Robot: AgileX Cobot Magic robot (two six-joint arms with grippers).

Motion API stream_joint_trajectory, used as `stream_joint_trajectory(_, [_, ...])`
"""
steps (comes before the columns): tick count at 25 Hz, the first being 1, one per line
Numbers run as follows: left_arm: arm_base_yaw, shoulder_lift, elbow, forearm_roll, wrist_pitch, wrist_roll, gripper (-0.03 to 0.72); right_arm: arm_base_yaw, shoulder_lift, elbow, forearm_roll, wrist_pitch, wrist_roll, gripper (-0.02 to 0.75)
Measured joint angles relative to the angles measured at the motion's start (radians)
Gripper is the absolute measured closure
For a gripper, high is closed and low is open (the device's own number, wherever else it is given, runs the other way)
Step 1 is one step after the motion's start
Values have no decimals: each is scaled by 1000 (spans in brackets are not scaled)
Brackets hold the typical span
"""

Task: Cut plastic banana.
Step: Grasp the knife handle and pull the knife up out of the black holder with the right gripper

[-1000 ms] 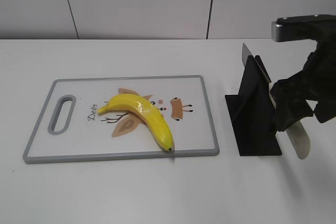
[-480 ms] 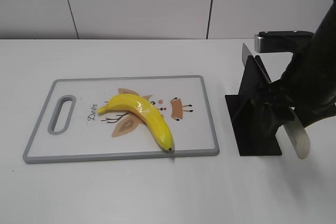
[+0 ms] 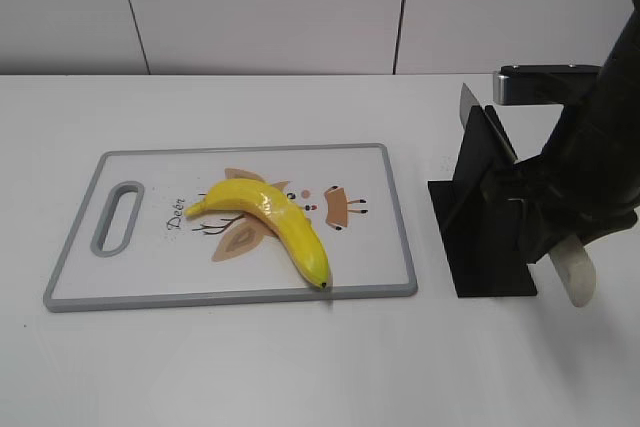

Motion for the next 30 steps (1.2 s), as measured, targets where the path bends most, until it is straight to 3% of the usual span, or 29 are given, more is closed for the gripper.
stream_joint_trajectory(19, [0,0,0,0,0,0,101,0,-97,-93,0,92,78,565])
stream_joint_trajectory(30, [0,0,0,0,0,0,101,2,-171,-267,-61,206,76,569])
